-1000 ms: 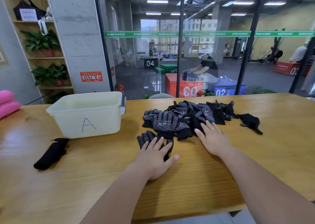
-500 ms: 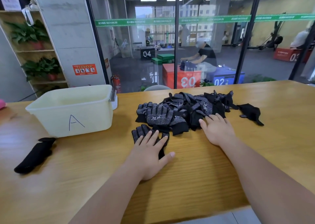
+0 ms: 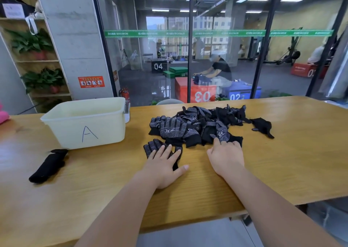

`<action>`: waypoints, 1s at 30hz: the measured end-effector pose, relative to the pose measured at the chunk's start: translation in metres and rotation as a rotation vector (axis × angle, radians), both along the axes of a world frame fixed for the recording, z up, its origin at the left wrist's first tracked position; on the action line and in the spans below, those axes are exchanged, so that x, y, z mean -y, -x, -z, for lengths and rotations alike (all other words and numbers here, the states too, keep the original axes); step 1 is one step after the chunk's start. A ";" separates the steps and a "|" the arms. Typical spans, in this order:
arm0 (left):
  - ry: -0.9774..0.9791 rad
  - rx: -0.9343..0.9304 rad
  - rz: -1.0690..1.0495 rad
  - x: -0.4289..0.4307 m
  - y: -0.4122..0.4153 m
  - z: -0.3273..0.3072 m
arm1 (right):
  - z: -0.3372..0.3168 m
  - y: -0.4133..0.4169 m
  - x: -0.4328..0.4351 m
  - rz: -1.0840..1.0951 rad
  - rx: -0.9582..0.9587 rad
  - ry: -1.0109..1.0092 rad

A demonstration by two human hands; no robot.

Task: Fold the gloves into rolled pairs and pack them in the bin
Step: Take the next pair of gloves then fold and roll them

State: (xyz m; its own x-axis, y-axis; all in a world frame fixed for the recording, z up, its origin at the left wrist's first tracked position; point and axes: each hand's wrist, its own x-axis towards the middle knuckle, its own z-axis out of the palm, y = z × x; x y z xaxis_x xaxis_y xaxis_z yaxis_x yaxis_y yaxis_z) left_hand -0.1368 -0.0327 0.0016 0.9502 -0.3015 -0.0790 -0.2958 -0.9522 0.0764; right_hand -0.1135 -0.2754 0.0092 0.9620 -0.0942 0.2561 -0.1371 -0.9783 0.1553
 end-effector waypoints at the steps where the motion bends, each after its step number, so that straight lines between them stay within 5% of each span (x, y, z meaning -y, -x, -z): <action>1: 0.000 0.001 0.000 -0.001 0.004 0.000 | -0.002 0.007 -0.006 0.002 0.001 0.015; 12: 0.023 0.023 0.001 -0.023 0.054 0.001 | -0.013 0.068 -0.079 -0.107 -0.025 0.014; 19: 0.031 0.027 -0.005 -0.053 0.078 0.001 | -0.011 0.078 -0.093 -0.325 0.048 -0.347; 25: 0.060 -0.003 -0.039 -0.082 0.091 -0.002 | -0.004 0.088 -0.083 -0.373 -0.134 -0.226; 30: 0.089 -0.013 -0.050 -0.099 0.097 -0.004 | -0.005 0.093 -0.080 -0.546 0.029 -0.358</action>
State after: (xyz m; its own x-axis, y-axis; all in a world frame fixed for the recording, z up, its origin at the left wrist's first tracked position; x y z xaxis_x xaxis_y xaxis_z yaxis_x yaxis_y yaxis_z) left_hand -0.2338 0.0665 0.0052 0.9632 -0.2604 -0.0663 -0.2469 -0.9550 0.1644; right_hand -0.2064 -0.1952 0.0142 0.8889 0.3218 0.3260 0.3950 -0.8988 -0.1899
